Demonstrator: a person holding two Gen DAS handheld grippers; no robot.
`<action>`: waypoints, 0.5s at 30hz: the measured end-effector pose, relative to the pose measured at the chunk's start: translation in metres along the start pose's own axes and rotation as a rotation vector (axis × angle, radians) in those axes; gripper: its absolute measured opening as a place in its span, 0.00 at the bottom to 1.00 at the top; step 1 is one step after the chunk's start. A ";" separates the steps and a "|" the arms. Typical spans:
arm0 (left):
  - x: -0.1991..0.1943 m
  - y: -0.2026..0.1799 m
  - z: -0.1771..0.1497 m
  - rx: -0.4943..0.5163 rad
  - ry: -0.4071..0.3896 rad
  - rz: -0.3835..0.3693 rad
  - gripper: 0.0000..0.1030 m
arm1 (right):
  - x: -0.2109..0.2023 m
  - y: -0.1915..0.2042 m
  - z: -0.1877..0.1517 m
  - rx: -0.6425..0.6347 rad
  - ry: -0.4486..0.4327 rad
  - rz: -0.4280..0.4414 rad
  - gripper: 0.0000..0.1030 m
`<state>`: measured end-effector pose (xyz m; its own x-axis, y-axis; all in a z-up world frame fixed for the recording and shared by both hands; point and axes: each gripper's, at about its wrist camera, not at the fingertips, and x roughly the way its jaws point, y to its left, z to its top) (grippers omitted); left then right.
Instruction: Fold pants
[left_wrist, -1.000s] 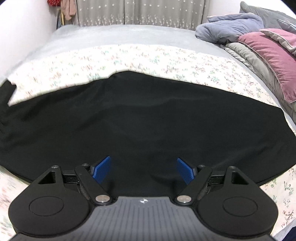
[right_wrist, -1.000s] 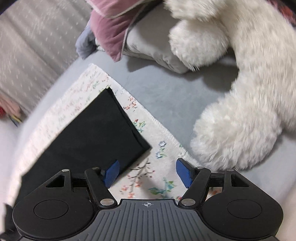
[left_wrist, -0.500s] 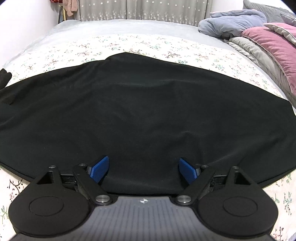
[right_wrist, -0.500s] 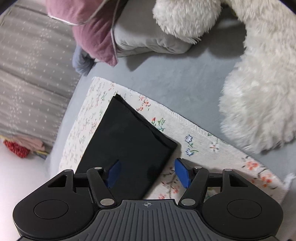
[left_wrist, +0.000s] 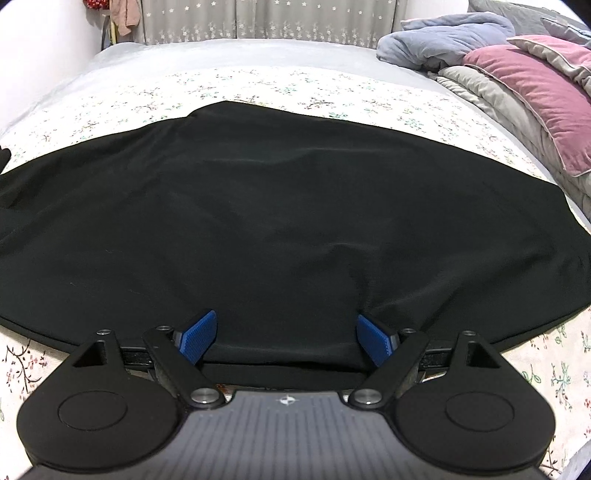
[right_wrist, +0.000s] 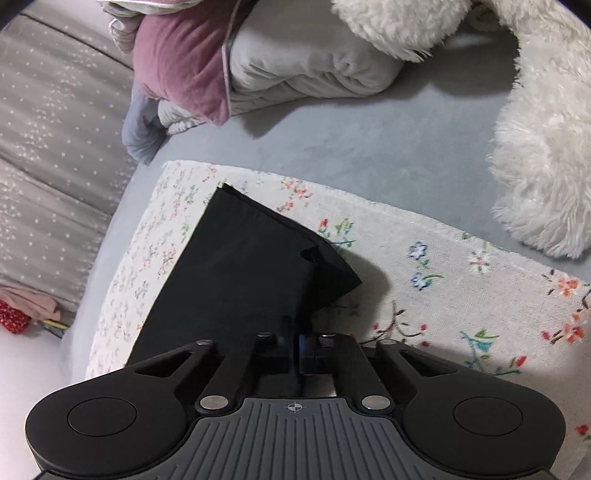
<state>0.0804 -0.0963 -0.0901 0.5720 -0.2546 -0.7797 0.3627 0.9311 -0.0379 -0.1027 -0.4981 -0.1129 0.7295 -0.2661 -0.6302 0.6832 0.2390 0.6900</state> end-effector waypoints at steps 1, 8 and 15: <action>0.000 -0.001 -0.001 0.005 -0.001 -0.004 0.90 | -0.004 0.003 -0.001 -0.005 -0.016 0.011 0.03; -0.001 -0.006 -0.003 0.049 0.016 -0.063 0.91 | -0.038 0.051 -0.024 -0.209 -0.223 0.021 0.02; -0.010 0.040 0.016 -0.190 0.032 -0.198 0.90 | -0.056 0.123 -0.077 -0.607 -0.426 0.093 0.02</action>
<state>0.1012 -0.0608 -0.0740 0.4790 -0.4314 -0.7645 0.3190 0.8969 -0.3062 -0.0569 -0.3820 -0.0200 0.7936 -0.5285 -0.3013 0.6072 0.7191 0.3379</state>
